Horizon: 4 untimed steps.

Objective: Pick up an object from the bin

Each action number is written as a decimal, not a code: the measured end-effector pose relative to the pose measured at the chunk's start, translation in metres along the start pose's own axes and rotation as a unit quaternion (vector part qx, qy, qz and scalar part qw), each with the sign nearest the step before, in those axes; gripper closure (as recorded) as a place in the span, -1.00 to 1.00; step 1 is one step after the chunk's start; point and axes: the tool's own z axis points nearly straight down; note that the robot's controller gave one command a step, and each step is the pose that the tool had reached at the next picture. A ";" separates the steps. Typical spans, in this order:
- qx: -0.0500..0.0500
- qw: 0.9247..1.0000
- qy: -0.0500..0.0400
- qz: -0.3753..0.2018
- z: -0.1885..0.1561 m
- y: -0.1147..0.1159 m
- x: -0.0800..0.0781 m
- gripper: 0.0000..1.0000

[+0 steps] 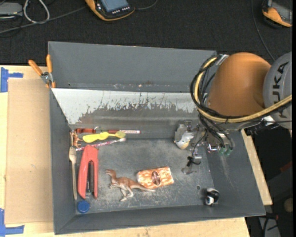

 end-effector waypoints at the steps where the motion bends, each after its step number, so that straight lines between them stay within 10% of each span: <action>1: 0.000 1.000 -0.004 0.000 -0.004 0.000 -0.001 -1.00; 4: -0.001 0.998 -0.006 0.056 0.077 0.060 0.032 -1.00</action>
Offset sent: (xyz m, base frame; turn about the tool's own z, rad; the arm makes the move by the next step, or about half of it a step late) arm -0.0581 0.0777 -0.0925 0.0311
